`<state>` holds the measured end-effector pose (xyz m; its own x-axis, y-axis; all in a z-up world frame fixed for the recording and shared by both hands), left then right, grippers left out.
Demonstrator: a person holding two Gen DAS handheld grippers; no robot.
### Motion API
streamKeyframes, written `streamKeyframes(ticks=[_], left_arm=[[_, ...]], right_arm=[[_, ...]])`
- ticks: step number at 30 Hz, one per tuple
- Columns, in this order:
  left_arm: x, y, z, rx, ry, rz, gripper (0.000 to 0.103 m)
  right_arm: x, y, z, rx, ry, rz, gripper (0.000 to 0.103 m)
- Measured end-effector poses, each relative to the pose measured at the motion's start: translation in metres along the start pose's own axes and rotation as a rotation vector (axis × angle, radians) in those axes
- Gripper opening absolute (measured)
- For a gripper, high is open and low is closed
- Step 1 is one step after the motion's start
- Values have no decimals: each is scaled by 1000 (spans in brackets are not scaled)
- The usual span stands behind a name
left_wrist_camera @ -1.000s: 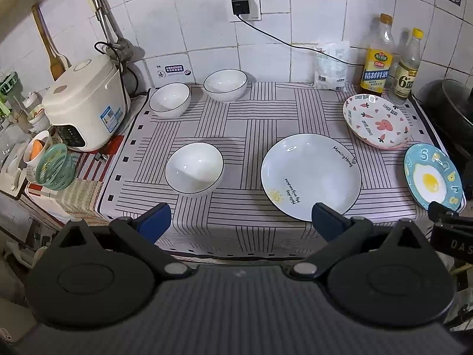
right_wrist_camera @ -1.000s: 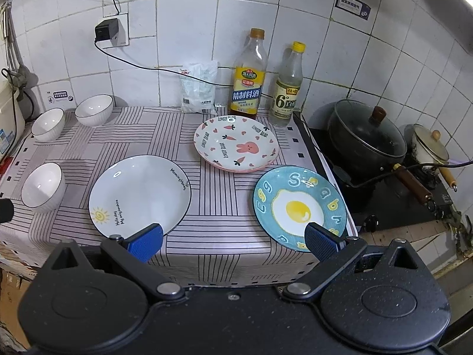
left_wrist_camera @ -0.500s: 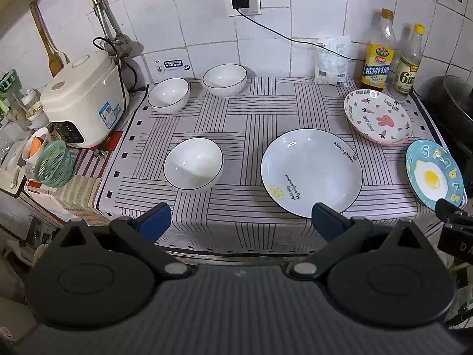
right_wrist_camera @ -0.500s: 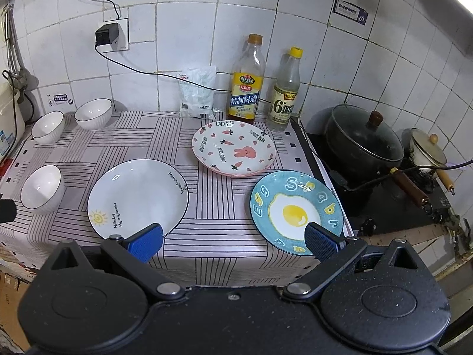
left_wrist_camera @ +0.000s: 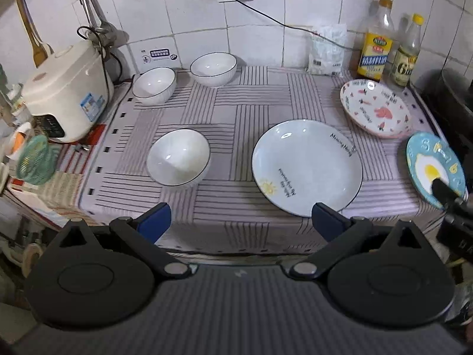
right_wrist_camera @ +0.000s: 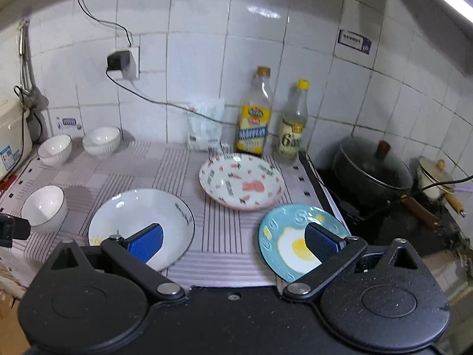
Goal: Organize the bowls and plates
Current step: 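Lower the right gripper onto the white Morning Honey plate rim and close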
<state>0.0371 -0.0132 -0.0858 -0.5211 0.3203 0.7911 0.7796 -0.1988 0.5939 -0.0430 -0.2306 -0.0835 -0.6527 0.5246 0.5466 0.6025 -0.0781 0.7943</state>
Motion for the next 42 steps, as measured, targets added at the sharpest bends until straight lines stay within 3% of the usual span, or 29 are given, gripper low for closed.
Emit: streamKeyframes(ticks=[3, 7, 9, 15, 18, 23, 27, 28, 30, 33, 34, 38, 41, 42], left_arm=[[-8, -1, 4, -11, -11, -34, 103], [-24, 0, 13, -2, -68, -53, 103], [-37, 1, 18, 4, -114, -30, 102], [-82, 3, 27, -2, -101, 9, 100], [-112, 2, 33, 28, -140, 47, 97], [-163, -3, 40, 38, -150, 112, 86], [-196, -9, 49, 47, -158, 161, 82], [-201, -9, 51, 54, -166, 175, 76], [-206, -7, 56, 69, -195, 199, 75], [-208, -4, 58, 68, -223, 201, 71], [-210, -2, 59, 68, -224, 199, 66], [-219, 2, 64, 106, -262, 188, 49], [-219, 4, 62, 103, -285, 197, 38], [-220, 4, 61, 108, -293, 206, 37]], right_arm=[[-9, -8, 6, -33, 56, -38, 103], [-25, -14, 22, -57, 117, -7, 103], [-33, -18, 32, -61, 160, 11, 102], [-65, -35, 52, -72, 214, 19, 99], [-79, -42, 59, -61, 243, 8, 98], [-114, -56, 69, -111, 309, 34, 91], [-141, -70, 79, -145, 357, 82, 79], [-148, -73, 81, -152, 366, 97, 71], [-156, -77, 82, -175, 366, 108, 56], [-157, -75, 78, -203, 341, 65, 55], [-158, -73, 76, -211, 351, 67, 54], [-170, -67, 74, -238, 377, 134, 47], [-177, -67, 74, -247, 395, 178, 29], [-179, -67, 74, -234, 379, 191, 15]])
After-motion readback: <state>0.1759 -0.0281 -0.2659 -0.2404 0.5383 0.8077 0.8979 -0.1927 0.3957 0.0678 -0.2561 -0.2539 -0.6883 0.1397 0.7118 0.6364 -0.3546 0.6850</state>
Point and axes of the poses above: each gripper's, at about its wrist camera, not at the fingertips, and x roughly against the way its jaws point, z to its left, y to its top, the point moved 4 cm from there along -x, roughly the way its jaws point, and after that the axes turned 14 degrees about -y, right-handed, at the moved point
